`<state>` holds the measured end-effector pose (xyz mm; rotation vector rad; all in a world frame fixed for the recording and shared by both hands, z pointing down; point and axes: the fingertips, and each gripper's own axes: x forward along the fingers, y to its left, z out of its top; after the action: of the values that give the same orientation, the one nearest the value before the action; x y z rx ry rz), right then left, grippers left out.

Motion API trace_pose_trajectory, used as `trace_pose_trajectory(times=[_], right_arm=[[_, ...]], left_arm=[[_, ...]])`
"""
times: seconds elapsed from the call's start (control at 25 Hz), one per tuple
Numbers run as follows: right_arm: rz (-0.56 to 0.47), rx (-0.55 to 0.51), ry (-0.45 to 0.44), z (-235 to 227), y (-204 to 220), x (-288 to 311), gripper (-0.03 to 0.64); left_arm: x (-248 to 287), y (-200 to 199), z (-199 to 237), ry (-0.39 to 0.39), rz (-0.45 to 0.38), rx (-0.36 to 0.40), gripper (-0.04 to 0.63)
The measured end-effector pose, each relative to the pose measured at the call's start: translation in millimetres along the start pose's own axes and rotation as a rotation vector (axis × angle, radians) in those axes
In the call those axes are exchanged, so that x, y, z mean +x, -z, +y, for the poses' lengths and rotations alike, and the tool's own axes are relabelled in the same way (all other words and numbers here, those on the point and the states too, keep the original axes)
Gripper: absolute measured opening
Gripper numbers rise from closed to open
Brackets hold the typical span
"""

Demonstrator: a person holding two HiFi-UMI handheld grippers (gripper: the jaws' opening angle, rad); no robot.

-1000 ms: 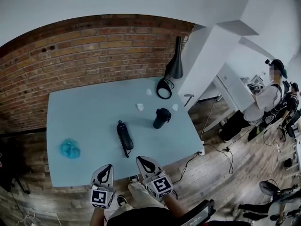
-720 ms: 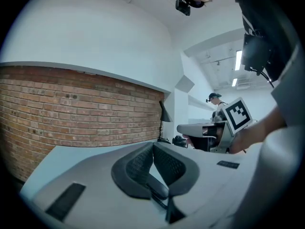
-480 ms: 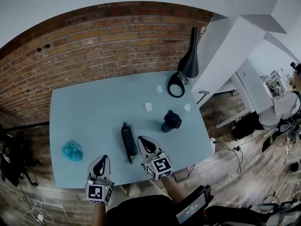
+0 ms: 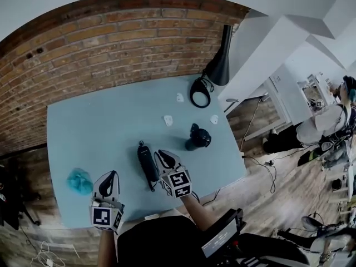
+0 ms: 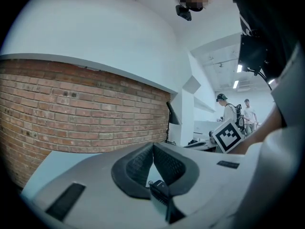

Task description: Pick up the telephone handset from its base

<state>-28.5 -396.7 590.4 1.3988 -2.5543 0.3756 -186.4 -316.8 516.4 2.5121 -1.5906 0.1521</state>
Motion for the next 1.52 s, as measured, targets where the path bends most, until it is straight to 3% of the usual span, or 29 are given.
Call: trace_pose_trajectory(times=[0.16,0.44,0.8,1.2,1.36,1.52], right_arm=[[0.091,-0.004,0.005,2.2,23.9,25.3,0.077],[0.294,0.014,-0.02,10.4,85.0,49.5,0.203],[0.481,0.049,-0.023,12.5,142.2,62.4,0.311],[0.618,0.057,-0.024,16.4,175.5,66.4,0.316],[0.643,0.04,-0.036,20.3,183.5,67.8,0.316],[0.655,0.051,-0.032,21.7,187.1,69.0,0.314]], left_arm=[[4.6,-3.5,23.5,-0.002,0.021,0.018,0.023],[-2.2,1.5,40.2,-0.02,0.02,-0.002,0.023],[-0.1,7.7,45.7,-0.027,0.041,-0.009,0.023],[2.8,10.9,52.8,-0.044,0.059,-0.004,0.023],[0.2,16.0,53.7,-0.053,0.13,-0.02,0.023],[1.4,14.9,56.1,-0.057,0.088,-0.016,0.023]])
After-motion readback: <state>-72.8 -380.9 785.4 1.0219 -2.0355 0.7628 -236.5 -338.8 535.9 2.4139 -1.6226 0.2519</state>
